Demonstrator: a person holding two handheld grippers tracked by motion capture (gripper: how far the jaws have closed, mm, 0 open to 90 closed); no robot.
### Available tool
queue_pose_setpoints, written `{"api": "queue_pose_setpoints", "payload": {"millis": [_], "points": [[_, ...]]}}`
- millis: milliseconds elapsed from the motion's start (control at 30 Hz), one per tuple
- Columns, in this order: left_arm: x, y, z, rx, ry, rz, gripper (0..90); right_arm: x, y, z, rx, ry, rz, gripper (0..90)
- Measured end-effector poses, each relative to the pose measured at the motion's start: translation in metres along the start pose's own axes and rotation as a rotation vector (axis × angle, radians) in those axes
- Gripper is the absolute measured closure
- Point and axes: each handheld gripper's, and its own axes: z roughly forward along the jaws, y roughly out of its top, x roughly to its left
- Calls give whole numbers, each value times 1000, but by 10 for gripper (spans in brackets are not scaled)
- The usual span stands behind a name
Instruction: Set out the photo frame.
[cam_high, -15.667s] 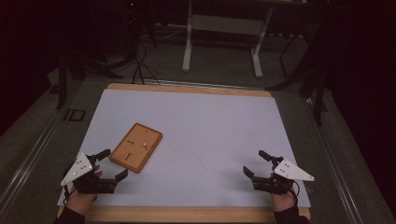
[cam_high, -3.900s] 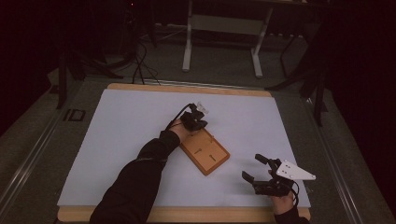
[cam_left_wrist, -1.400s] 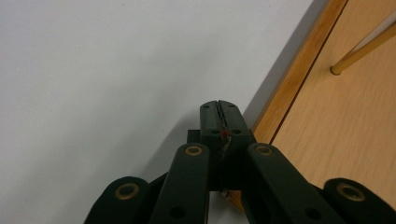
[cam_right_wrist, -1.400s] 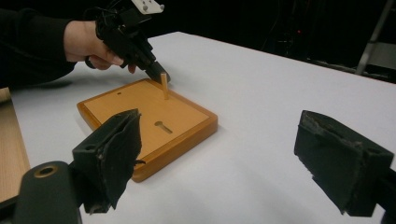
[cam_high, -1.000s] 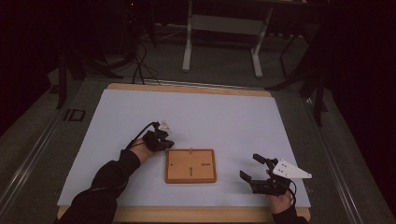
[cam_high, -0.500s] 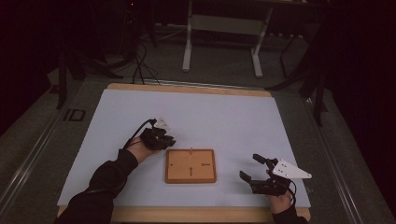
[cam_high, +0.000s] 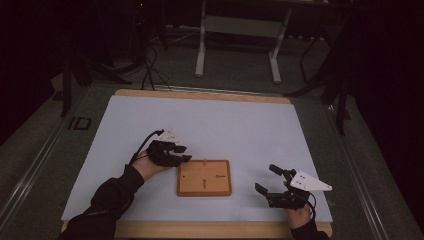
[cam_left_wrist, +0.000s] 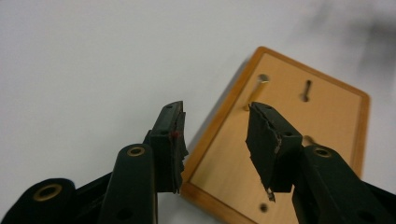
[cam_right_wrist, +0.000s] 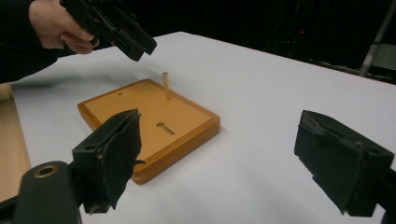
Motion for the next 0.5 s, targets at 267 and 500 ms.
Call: {"api": "queue_pose_setpoints", "payload": {"millis": [267,500], "points": [[-12,0,8,-17,-44,42,566,3,1,1,-26,45,6,114],[-20,3,27,-38,-82,58,534,10,3,4,-13,31,-27,114]]}}
